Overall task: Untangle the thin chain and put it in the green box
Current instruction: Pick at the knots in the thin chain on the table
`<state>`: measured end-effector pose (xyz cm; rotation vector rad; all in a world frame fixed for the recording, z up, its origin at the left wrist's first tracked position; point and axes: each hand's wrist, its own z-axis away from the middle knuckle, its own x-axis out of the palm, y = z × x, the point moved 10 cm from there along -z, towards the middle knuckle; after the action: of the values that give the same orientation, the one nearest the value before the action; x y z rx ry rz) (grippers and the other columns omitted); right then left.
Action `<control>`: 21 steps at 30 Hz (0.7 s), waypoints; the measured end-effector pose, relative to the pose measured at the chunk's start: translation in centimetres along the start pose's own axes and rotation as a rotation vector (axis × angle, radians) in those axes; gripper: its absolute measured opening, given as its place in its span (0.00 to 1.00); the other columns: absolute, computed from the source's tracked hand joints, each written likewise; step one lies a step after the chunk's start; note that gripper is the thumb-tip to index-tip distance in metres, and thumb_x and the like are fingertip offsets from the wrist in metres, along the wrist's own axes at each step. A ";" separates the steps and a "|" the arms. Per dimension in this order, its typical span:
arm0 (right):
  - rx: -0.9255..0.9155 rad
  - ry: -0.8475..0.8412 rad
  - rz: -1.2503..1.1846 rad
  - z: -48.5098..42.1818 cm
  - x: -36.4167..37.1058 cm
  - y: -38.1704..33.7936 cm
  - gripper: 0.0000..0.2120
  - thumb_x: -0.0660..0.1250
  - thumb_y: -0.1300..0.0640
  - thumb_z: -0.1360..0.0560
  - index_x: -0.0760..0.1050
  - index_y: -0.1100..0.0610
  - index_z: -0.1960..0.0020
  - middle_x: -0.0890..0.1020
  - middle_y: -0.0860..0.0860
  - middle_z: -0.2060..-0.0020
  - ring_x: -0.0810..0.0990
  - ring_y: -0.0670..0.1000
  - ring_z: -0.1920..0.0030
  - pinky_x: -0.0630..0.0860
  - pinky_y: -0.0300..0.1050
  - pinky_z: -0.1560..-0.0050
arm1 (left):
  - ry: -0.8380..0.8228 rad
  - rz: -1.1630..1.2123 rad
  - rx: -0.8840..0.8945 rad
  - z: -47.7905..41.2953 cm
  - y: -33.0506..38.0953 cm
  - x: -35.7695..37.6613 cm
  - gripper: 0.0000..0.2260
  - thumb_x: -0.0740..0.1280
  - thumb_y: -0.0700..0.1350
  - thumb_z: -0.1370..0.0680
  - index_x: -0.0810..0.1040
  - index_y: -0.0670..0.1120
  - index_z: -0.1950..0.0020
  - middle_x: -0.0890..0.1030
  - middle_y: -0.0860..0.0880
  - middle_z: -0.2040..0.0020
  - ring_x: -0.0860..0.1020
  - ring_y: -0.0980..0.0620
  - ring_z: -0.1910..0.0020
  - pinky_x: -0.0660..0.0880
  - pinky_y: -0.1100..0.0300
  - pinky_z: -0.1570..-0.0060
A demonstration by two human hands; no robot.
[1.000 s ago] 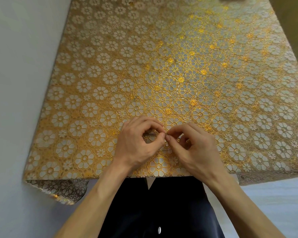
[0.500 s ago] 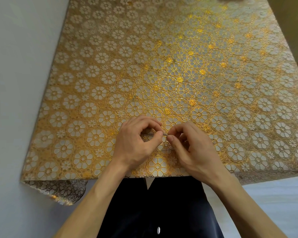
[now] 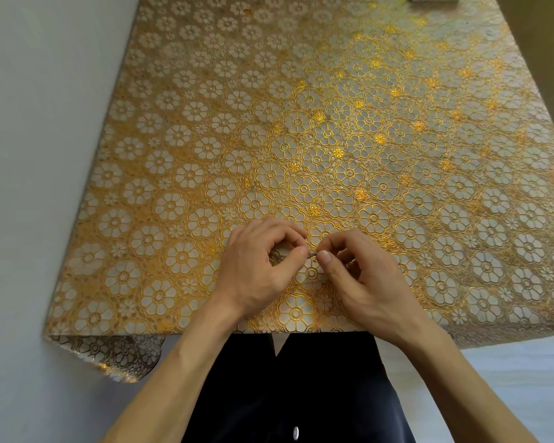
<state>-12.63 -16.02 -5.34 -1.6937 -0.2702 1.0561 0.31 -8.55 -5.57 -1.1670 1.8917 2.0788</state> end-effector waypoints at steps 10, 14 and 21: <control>0.074 -0.080 -0.026 -0.3 0.5 0.7 0.03 0.65 0.52 0.19 0.77 0.50 0.50 0.78 0.42 0.62 0.76 0.47 0.63 0.71 0.39 0.63 | 0.015 0.034 0.009 0.3 0.1 -0.3 0.08 0.69 0.60 0.29 0.84 0.59 0.55 0.81 0.64 0.48 0.77 0.60 0.42 0.64 0.61 0.41; 0.107 -0.093 -0.043 -0.4 0.5 0.8 0.04 0.65 0.52 0.19 0.77 0.50 0.51 0.78 0.42 0.64 0.73 0.45 0.67 0.69 0.37 0.66 | 0.028 0.041 0.014 0.3 0.1 -0.4 0.08 0.68 0.59 0.28 0.84 0.58 0.56 0.81 0.64 0.48 0.77 0.59 0.43 0.64 0.62 0.41; 0.121 -0.136 -0.077 -0.4 0.6 0.5 0.05 0.65 0.51 0.19 0.77 0.50 0.51 0.77 0.49 0.66 0.71 0.43 0.69 0.69 0.39 0.67 | 0.034 0.091 -0.033 0.3 -0.1 -0.6 0.09 0.67 0.58 0.28 0.83 0.56 0.58 0.82 0.64 0.49 0.77 0.61 0.42 0.63 0.66 0.40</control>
<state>-12.14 -16.08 -6.05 -1.4946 -0.3496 1.1098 0.66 -8.03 -5.29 -1.1516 1.9679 2.1577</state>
